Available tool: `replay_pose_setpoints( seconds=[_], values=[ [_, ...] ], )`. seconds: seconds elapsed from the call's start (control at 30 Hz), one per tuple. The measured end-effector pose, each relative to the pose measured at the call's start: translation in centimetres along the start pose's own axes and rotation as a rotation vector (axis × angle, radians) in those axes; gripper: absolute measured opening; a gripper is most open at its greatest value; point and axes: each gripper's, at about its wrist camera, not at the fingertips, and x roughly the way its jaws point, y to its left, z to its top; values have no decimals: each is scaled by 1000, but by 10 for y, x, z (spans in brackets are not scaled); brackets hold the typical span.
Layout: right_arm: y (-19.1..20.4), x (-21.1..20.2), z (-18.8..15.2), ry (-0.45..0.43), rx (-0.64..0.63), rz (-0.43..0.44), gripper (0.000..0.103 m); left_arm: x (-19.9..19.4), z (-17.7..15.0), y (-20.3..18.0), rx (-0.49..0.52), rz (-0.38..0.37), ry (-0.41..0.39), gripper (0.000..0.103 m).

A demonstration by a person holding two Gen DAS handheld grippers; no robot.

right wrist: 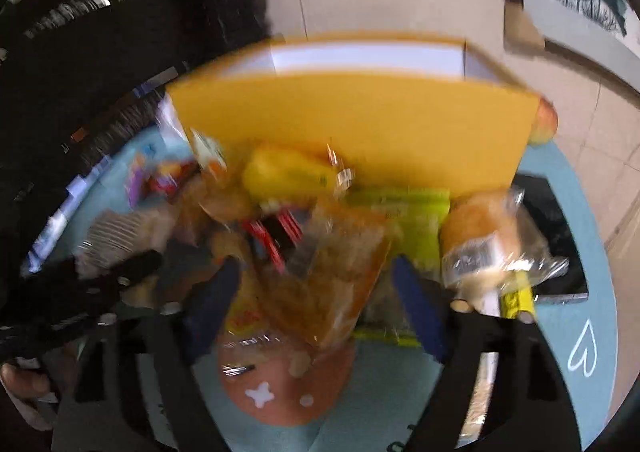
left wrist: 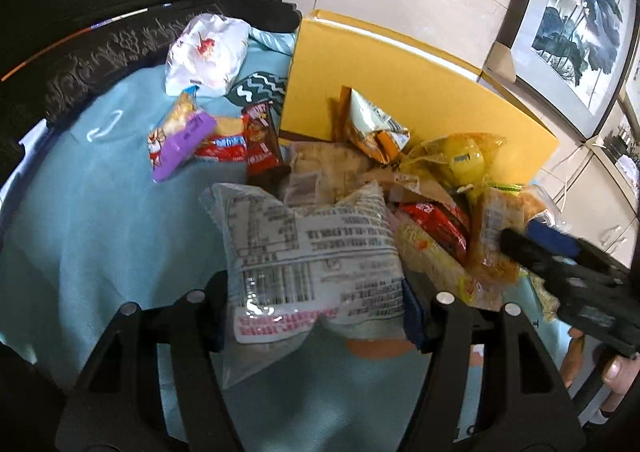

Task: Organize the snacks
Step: 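Hold the white bag in the left tool while the right tool grasps the orange bread pack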

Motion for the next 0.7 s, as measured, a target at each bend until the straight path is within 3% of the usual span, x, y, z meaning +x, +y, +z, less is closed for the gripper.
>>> replay_pose_setpoints(
  seconds=[0.07, 0.2, 0.27, 0.33, 0.5, 0.7],
  values=[
    [-3, 15, -1, 54, 33, -34, 73, 3, -1, 3, -8, -10, 1, 65],
    [0, 20, 4, 27, 45, -84, 73, 13, -3, 6, -21, -40, 28, 65],
    [7, 24, 6, 10, 13, -136, 60, 17, -2, 8, -35, -70, 35, 65],
    [12, 28, 5, 2, -37, -170, 57, 20, -2, 10, -44, -93, 48, 65],
    [-7, 16, 6, 9, 67, -98, 52, 23, -1, 11, -48, -98, 58, 65],
    [-23, -23, 2, -49, 142, 3, 50, 17, -2, 4, -12, -76, 36, 65]
  ],
)
